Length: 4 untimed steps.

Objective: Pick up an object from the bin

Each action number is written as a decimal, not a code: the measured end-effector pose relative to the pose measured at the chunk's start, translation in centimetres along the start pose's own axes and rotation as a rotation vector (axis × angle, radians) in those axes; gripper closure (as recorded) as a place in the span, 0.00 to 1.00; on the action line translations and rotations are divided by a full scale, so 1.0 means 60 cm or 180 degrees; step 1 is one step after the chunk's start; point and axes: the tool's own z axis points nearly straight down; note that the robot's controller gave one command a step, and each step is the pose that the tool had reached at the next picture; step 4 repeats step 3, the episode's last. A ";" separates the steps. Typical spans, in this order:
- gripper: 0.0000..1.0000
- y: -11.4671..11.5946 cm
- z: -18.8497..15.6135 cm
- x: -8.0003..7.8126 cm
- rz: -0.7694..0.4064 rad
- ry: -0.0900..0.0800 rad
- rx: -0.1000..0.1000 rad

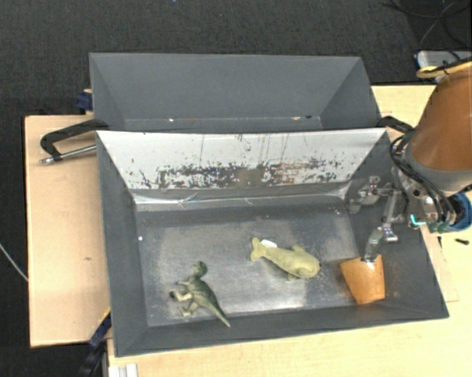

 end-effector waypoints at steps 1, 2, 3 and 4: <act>0.00 0.097 0.194 0.017 0.0331 -0.0028 -0.0004; 1.00 0.094 0.189 0.016 0.0331 -0.0033 0.0002; 1.00 0.063 -0.122 -0.028 -0.0681 -0.0060 0.0016; 1.00 0.063 -0.122 -0.028 -0.0681 -0.0060 0.0016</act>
Offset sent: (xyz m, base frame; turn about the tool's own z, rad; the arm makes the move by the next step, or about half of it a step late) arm -0.0118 0.0560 -0.1154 0.1050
